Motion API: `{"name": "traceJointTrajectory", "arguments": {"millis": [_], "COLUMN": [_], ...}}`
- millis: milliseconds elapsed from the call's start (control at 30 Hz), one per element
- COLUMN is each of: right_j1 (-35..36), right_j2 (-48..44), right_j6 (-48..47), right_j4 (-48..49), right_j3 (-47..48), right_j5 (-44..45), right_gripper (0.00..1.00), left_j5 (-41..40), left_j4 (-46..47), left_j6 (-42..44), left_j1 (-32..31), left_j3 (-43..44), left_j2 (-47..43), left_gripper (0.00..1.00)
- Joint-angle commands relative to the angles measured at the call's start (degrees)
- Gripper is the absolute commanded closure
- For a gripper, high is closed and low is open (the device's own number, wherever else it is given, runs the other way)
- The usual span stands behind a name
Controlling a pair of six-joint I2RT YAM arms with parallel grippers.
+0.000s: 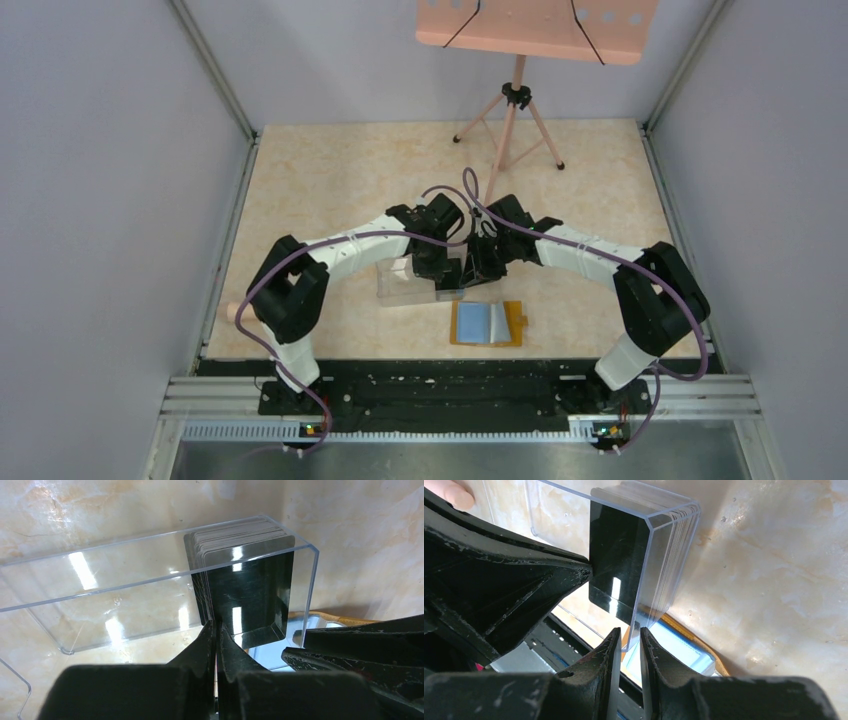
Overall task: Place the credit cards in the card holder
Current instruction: Pick up the credit card from the storage box.
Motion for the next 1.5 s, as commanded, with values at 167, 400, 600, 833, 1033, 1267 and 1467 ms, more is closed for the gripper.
{"name": "traceJointTrajectory", "arguments": {"millis": [167,400,600,833,1033,1267,1467], "right_j1": [0.70,0.77,0.70,0.70,0.70,0.66,0.70], "right_j2": [0.53,0.51,0.41,0.35,0.40,0.40,0.46], "right_j6": [-0.72,-0.79,-0.73,-0.74,-0.74,-0.73,-0.74], "right_j4": [0.96,0.93,0.93,0.93,0.93,0.94,0.94], "right_j3": [0.27,0.22,0.21,0.14,0.14,0.11,0.08], "right_j5": [-1.25,-1.25,-1.25,-1.25,-1.25,-1.18,-1.16], "right_gripper": [0.80,0.80,0.80,0.80,0.80,0.80,0.80], "left_j5": [-0.78,-0.80,-0.10,-0.28,0.08,0.12,1.53], "left_j4": [1.99,1.89,2.90,3.23,3.95,6.74,7.89], "left_j6": [0.34,0.51,0.12,-0.05,-0.21,-0.79,-0.80], "left_j1": [-0.64,-0.76,-0.87,-0.82,-0.83,-1.07,-0.98], "left_j3": [1.47,1.82,1.77,1.63,1.14,-0.79,-1.50], "left_j2": [-4.43,-4.66,-5.41,-6.65,-6.65,-8.32,-7.75], "left_gripper": [1.00,1.00,0.93,0.91,0.90,0.85,0.78]}}
